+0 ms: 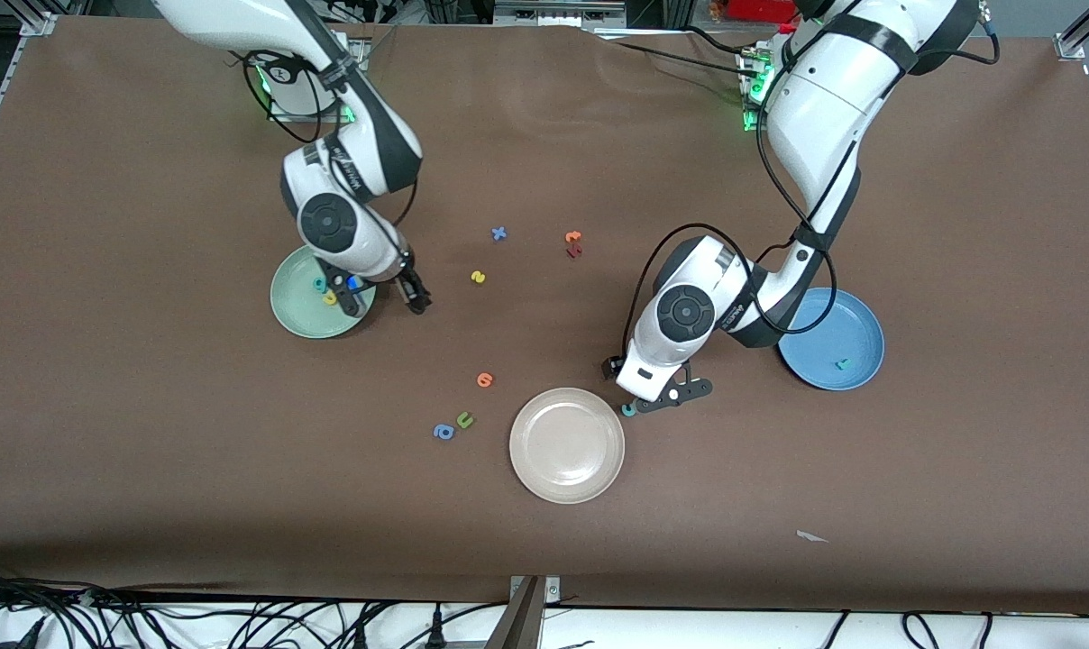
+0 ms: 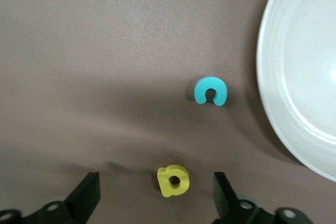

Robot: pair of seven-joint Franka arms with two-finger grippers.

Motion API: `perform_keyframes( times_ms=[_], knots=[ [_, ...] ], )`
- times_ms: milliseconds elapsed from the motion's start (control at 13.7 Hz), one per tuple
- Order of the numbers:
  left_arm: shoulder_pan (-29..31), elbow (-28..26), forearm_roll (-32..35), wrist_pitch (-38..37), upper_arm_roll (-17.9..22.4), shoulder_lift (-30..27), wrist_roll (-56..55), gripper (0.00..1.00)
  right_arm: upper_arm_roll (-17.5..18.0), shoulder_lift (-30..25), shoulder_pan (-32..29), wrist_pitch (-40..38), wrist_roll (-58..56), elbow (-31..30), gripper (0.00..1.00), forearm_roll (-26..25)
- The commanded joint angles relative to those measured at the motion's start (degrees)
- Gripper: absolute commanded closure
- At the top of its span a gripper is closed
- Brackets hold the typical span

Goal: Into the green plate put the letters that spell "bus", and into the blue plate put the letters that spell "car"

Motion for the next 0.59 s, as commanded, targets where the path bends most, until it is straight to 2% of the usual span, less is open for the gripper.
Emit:
perform_keyframes(
  times_ms=[0,220,366,512],
  knots=[
    [-1.4,2.2,-0.2,-1.4,1.0,1.8,-1.9,0.17,-0.4,4.6,6.9,9.4,11.2,1.2,0.06,0.2],
    [-1.7,2.3,-0.3,-1.4,1.0,2.0,-2.1,0.30,-0.6,6.6,8.5,11.9,11.9,1.0,0.25,-1.3],
    [-1.8,2.2,-0.2,-1.3,1.0,2.0,-3.0,0.41,-0.6,7.4,8.6,11.9,11.9,0.5,0.27,-3.2],
    [-1.8,2.1,-0.3,-1.1,1.0,2.3,-3.3,0.47,-0.6,8.5,8.8,12.2,11.9,0.4,0.29,-3.3]
  ],
)
